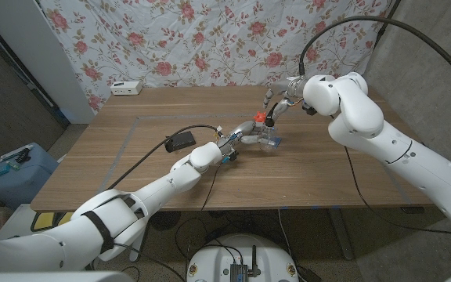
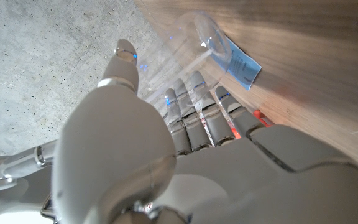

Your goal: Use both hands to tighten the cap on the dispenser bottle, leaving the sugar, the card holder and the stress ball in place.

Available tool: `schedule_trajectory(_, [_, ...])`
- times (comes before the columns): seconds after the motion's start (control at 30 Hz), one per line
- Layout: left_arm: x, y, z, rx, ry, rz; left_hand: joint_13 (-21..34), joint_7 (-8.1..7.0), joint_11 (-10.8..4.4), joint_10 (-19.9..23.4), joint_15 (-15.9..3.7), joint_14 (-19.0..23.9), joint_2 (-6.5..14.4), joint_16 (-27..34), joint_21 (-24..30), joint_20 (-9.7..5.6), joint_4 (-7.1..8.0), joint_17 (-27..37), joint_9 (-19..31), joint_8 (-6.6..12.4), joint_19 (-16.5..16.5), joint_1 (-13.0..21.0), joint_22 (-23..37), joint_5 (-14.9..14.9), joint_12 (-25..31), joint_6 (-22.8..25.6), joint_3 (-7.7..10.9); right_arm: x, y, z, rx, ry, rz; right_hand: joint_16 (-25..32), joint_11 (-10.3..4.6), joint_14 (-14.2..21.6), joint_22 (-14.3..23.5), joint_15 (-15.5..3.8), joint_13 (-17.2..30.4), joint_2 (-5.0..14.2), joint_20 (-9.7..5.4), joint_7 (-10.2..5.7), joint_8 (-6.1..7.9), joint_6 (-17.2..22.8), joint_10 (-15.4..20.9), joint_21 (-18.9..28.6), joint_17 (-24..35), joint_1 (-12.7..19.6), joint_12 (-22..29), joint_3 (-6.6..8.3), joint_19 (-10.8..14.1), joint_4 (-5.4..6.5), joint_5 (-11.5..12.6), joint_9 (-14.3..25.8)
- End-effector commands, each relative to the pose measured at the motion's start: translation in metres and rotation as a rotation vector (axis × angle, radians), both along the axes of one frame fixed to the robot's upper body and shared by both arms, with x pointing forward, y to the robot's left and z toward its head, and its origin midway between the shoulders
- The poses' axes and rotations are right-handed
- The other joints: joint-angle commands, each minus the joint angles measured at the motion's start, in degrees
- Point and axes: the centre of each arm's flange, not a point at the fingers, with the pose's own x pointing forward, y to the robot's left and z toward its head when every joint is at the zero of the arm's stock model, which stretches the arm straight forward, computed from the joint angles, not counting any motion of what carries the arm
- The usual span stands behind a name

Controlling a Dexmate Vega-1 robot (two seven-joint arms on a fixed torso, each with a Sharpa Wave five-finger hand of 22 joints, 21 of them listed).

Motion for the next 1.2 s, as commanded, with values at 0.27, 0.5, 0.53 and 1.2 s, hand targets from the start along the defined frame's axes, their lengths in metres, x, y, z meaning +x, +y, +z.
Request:
schedule_trajectory(0.27, [0.0019,0.0002,0.0019,0.002,0.001,-0.001,0.35,-1.44,-0.04,0.56,-4.67,0.43,5.89,0.32,0.0,-4.69,2.8,0.29,0.17,0.33,-0.14,-2.56,0.15,-0.09,0.11,5.91,3.37,0.0006,0.0046,0.0004,0.019,0.014,-0.035,0.86,1.01,0.68,0.19,0.5,0.11,-0.07,0.73,0.01,0.15,0.8,1.72,0.58,0.39,-5.71,1.01,-2.34,1.17,2.31,-1.11,-0.11])
schedule_trajectory(0.5, [0.0025,-0.0003,0.0024,0.004,0.001,-0.001,0.38,-1.49,-0.02,0.59,-4.6,0.45,5.91,0.35,0.0,-4.7,2.85,0.31,0.17,0.3,-0.12,-2.63,0.15,-0.1,0.1,5.87,3.35,-0.0016,0.0069,-0.0015,0.02,-0.015,-0.057,1.43,1.26,2.22,0.18,-0.02,0.07,-0.32,0.74,0.24,1.25,4.44,4.6,0.67,0.37,-8.92,1.79,-3.71,2.03,3.38,-1.72,-0.28])
schedule_trajectory(0.53, [0.0027,-0.0003,0.0024,0.004,0.001,-0.001,0.38,-1.46,0.0,0.59,-4.59,0.47,5.91,0.35,0.0,-4.7,2.85,0.3,0.17,0.3,-0.13,-2.63,0.15,-0.1,0.1,5.87,3.36,-0.0018,0.0072,-0.0017,0.019,-0.019,-0.061,1.48,1.24,2.37,0.18,-0.07,0.07,-0.42,0.69,0.23,1.3,4.7,4.91,0.7,0.37,-9.23,1.87,-3.87,2.2,3.46,-1.76,-0.32])
schedule_trajectory(1.2, [0.0036,-0.0003,0.0008,0.003,0.007,-0.002,0.46,-1.48,-0.03,0.64,-4.59,0.49,5.86,0.33,0.02,-4.52,2.86,0.28,0.17,0.31,-0.06,-2.68,0.15,-0.12,0.07,5.97,3.37,0.0001,0.0092,-0.0048,0.011,-0.029,-0.152,2.35,1.94,5.29,0.19,-0.97,0.03,-0.6,0.09,3.54,2.05,9.32,9.62,0.82,0.4,-14.1,2.7,-5.9,3.99,5.03,-2.28,-0.77])
